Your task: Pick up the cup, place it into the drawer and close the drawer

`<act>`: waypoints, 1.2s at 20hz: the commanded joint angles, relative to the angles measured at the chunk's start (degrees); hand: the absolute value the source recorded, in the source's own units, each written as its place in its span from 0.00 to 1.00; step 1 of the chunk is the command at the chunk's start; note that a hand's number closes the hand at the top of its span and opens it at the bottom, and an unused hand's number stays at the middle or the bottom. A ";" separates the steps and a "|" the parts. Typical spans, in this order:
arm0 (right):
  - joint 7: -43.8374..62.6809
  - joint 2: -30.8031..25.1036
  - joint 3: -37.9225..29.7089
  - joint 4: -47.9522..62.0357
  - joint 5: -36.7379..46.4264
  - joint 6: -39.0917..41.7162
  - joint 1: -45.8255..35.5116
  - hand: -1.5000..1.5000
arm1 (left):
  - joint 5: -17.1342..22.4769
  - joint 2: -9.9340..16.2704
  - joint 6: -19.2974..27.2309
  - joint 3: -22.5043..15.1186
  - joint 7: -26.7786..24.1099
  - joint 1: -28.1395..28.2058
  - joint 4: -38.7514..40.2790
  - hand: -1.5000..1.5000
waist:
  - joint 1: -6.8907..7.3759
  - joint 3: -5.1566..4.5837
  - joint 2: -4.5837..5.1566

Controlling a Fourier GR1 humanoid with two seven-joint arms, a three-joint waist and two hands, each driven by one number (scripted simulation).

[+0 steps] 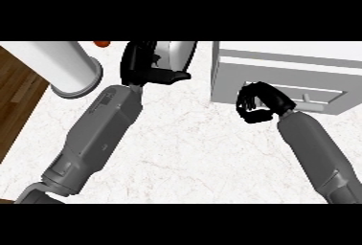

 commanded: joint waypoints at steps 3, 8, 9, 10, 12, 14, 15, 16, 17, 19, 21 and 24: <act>-3.62 -4.40 -7.86 9.96 -3.10 -1.54 -10.51 1.00 | 0.51 2.83 -3.70 0.00 0.53 3.58 -3.10 0.00 | 1.98 0.13 1.16; -0.62 -6.23 -10.21 11.56 -4.59 -1.34 -13.77 1.00 | -0.11 3.26 -4.58 -1.28 1.18 5.75 -4.68 0.00 | 3.54 0.09 1.22; -1.24 -7.13 -10.80 11.50 -5.32 -0.38 -13.59 1.00 | 0.50 3.68 -5.52 -1.04 2.14 6.13 -4.59 0.00 | 3.61 0.10 1.43; -0.60 -7.94 -11.09 11.12 -5.66 0.55 -14.52 1.00 | 0.58 4.78 -5.90 -0.63 2.13 5.71 -5.16 0.00 | 3.90 0.05 1.23; -0.56 -8.31 -11.46 10.67 -6.29 1.11 -14.56 1.00 | 0.14 4.09 -5.67 -1.17 1.65 5.88 -5.47 0.00 | 4.40 0.08 1.64; -0.41 -8.70 -11.56 10.46 -6.69 1.97 -14.24 1.00 | 0.52 5.04 -6.42 -0.75 1.96 6.14 -5.88 0.00 | 4.79 0.04 1.70; -0.41 -8.41 -11.92 9.65 -7.28 2.17 -14.96 1.00 | 0.21 3.87 -6.17 -1.37 1.53 6.74 -5.87 0.00 | 4.68 0.02 1.69; -0.27 -9.27 -11.85 9.41 -7.30 2.96 -14.91 1.00 | 0.94 5.23 -6.75 -0.48 2.84 5.32 -6.21 0.00 | 4.67 0.02 1.62; 0.06 -8.62 -11.82 9.22 -7.50 2.78 -14.58 1.00 | 0.67 4.74 -7.23 -1.01 1.79 7.16 -6.21 0.00 | 5.64 -0.03 1.86; -0.03 -9.59 -12.39 8.62 -8.36 4.02 -14.32 1.00 | 0.68 4.79 -7.42 -1.09 2.10 6.75 -6.74 0.00 | 5.37 0.00 1.75; 0.11 -10.27 -12.72 7.95 -9.16 5.56 -14.07 1.00 | 0.96 5.23 -7.99 -0.96 2.57 6.80 -7.10 0.00 | 6.17 -0.01 1.83; -0.07 -10.88 -13.30 7.22 -10.19 6.74 -13.20 1.00 | 1.08 5.14 -8.19 -1.04 2.65 7.18 -7.81 0.00 | 6.12 0.04 1.57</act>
